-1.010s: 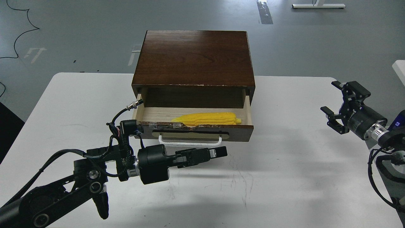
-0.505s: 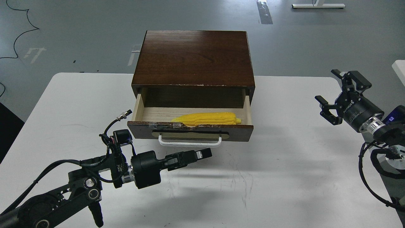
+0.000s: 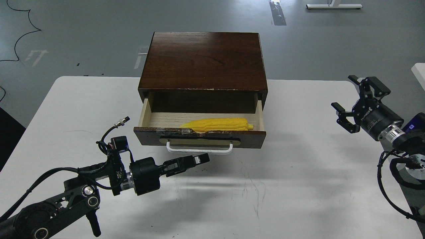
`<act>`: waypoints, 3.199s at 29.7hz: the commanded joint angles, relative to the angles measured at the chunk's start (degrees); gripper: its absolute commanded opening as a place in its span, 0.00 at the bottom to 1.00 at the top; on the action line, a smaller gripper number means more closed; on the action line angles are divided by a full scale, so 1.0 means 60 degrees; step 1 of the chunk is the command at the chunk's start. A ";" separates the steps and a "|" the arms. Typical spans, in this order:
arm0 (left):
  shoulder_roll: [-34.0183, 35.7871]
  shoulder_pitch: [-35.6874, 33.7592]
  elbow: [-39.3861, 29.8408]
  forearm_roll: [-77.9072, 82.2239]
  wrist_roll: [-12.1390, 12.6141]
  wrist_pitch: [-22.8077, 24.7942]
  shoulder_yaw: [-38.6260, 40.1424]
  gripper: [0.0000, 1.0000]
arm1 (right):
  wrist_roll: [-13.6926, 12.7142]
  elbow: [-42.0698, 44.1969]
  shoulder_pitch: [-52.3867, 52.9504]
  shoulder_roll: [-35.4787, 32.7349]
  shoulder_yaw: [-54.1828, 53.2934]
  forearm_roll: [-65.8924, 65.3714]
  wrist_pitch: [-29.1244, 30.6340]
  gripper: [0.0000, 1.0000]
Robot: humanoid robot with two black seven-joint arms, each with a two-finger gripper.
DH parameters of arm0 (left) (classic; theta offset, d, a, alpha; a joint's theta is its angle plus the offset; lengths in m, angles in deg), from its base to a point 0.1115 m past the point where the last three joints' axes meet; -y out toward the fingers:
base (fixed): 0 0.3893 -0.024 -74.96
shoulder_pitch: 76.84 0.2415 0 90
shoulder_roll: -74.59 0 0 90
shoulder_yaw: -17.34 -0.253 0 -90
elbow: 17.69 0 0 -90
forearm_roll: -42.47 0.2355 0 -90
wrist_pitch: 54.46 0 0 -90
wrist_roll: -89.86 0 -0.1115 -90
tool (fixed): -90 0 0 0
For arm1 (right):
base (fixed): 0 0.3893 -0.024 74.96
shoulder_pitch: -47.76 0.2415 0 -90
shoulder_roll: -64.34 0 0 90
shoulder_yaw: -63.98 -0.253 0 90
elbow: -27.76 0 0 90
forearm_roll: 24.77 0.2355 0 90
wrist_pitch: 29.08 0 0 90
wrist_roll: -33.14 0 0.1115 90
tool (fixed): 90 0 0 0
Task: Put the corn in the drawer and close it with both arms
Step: 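Push the drawer front with the left gripper toward the box, then press the drawer fully shut with the left gripper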
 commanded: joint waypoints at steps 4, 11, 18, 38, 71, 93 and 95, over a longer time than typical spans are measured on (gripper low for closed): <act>-0.0029 -0.0015 0.0146 0.0025 0.0000 -0.0146 0.0020 0.00 | 0.0000 0.0001 -0.0005 -0.0025 -0.0001 0.0000 0.0000 1.00; -0.0029 -0.0030 0.0205 0.0011 0.0000 -0.0352 0.0035 0.00 | 0.0000 0.0001 -0.0020 -0.0039 -0.0001 0.0000 0.0000 1.00; -0.0044 -0.0088 0.0263 0.0025 0.0000 -0.0542 0.0035 0.00 | 0.0000 -0.0014 -0.0064 -0.0040 -0.0001 0.0000 0.0000 1.00; -0.0103 -0.0176 0.0747 0.0040 0.0000 -0.1201 0.0005 0.00 | 0.0000 -0.0073 -0.0210 -0.0054 -0.0001 0.0000 0.0000 1.00; -0.0410 -0.1245 0.1977 0.0025 0.0000 -0.1289 -0.0082 0.00 | 0.0000 -0.0087 -0.0342 -0.0069 -0.0001 -0.0014 0.0015 1.00; -0.0981 -0.1905 0.2944 0.0011 0.0000 -0.1084 -0.0082 0.00 | 0.0000 -0.0292 -0.0459 -0.0362 -0.0016 0.0000 0.0000 1.00; -0.0982 -0.1919 0.2959 0.0011 0.0000 -0.1084 -0.0082 0.00 | 0.0000 -0.0292 -0.0488 -0.0376 -0.0016 0.0000 0.0000 1.00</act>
